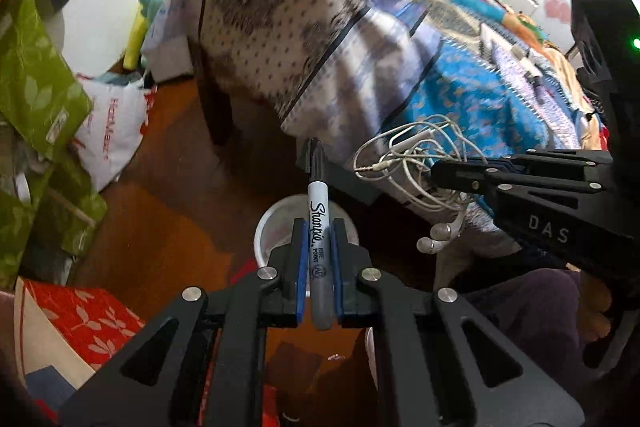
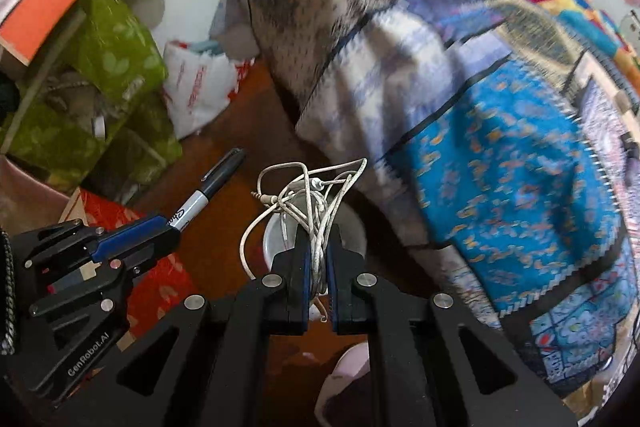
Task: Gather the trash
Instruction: 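Carry the marker and cable in both tools to the white bucket, then open both tools over the bucket to drop the marker and cable, then move both open tools back over the items on the bed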
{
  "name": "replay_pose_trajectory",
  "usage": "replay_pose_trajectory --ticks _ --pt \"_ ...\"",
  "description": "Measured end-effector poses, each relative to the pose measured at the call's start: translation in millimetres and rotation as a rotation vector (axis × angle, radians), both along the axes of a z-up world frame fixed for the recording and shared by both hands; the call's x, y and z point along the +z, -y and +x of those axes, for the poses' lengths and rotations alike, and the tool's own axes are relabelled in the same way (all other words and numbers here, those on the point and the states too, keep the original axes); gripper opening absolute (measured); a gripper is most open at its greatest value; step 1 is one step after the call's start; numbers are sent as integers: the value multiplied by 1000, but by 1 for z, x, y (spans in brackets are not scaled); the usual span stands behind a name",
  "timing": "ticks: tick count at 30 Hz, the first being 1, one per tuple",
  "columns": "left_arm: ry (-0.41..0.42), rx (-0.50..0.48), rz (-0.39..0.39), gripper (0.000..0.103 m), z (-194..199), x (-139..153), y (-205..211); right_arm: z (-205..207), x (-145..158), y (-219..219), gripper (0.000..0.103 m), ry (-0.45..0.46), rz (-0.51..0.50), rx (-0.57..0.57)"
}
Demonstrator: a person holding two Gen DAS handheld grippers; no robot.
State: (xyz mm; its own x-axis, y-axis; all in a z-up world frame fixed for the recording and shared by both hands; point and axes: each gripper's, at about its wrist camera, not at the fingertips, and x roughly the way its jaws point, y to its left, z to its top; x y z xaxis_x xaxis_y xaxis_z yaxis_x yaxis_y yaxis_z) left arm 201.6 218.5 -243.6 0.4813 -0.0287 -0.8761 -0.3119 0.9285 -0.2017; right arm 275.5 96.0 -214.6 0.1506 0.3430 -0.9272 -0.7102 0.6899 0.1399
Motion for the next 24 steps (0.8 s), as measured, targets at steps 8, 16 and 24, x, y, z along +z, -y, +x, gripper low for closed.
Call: replay_pose_trajectory --ticks 8,16,24 --pt "-59 28 -29 9 9 -27 -13 4 -32 -29 26 -85 -78 70" --pt "-62 13 -72 10 29 -35 -9 16 -27 -18 38 -87 -52 33" --pt "-79 15 -23 22 45 -37 4 21 -11 0 38 -38 -40 14"
